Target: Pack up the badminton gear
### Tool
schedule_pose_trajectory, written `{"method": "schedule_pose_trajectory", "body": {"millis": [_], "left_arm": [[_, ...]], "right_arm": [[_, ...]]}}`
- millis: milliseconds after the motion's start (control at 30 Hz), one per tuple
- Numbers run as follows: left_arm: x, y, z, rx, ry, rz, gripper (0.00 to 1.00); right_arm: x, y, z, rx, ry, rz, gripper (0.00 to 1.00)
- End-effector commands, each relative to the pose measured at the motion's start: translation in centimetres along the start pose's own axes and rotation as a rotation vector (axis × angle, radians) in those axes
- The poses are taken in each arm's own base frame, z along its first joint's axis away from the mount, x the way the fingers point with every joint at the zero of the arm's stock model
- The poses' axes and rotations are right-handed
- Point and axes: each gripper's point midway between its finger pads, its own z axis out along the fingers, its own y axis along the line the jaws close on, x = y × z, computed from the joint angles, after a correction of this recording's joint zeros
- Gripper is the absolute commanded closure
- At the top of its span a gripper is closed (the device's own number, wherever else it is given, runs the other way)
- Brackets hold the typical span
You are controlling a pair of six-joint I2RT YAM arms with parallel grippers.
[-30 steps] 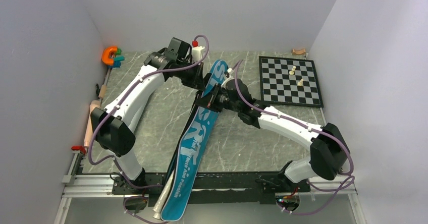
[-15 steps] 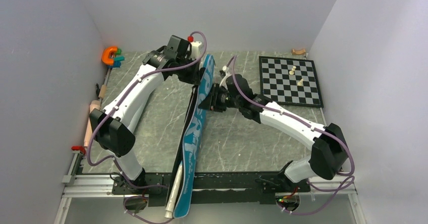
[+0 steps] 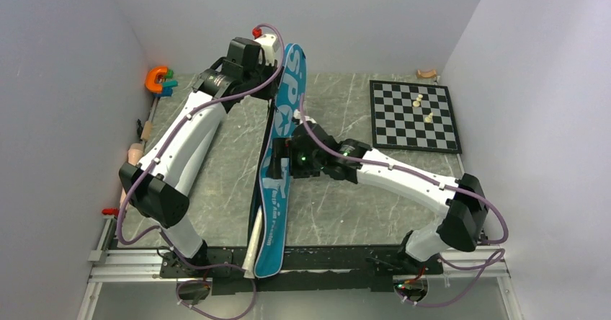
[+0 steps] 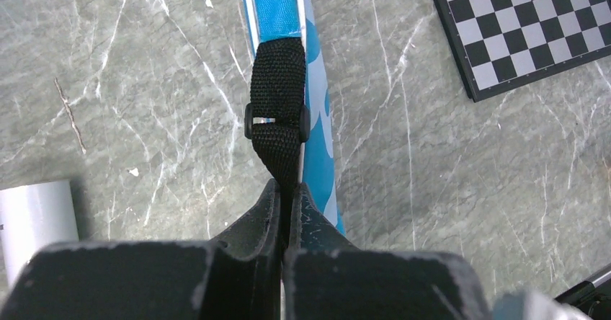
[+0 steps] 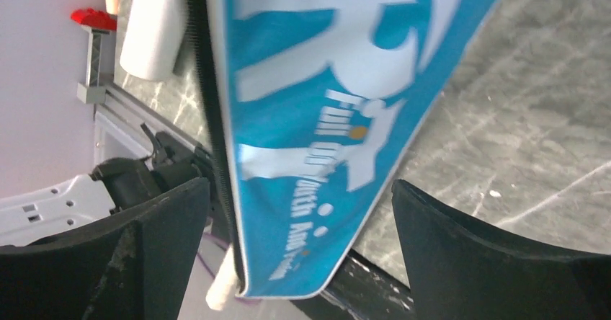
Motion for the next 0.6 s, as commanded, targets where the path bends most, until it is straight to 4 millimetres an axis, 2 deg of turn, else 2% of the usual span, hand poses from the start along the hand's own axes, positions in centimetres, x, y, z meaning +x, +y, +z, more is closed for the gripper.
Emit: {"method": "schedule_pose_trajectory", "body": {"millis": [0,133,233,333,367,467,567], "left_arm": [[-5.1,-1.0,-3.3,0.012,-0.189,-0.005,1.00],[-4.8,-0.9,-3.4,0.010,-0.186,-0.002,1.00],[-4.6,-0.4,-3.3,-0.016,-0.187,-0.001,1.00],[-4.4,-0.2,-3.2,-0.023,-0.182,-0.002,1.00],[-4.3,-0.2,-3.1,-0.024,-0.179,-0.002,1.00],[-4.0,-0.2,-3.0,-0.025,-0.175,-0.001,1.00],[-4.0,-0.1,-3.1,-0.029,-0.176,0.001,1.00]], "right_arm": [[-3.9,2.1,-1.2,0.133,-0.264,-0.079,0.00],[-5.3,3.6,-0.9,0.213,-0.411,-0.170,0.00],[-5.8,3.6,0.7,0.321,-0.424,-0.236,0.00],[-5.4,4.1,2.8,0.371,-0.420,-0.303,0.00],[-5.1,3.9,3.6,0.390,-0.412,-0.315,0.00],[-5.3,3.3,4.5,0.453,-0.424,-0.326,0.02],[-5.2,2.2,4.6,0.514,-0.421,-0.338,0.13]]}}
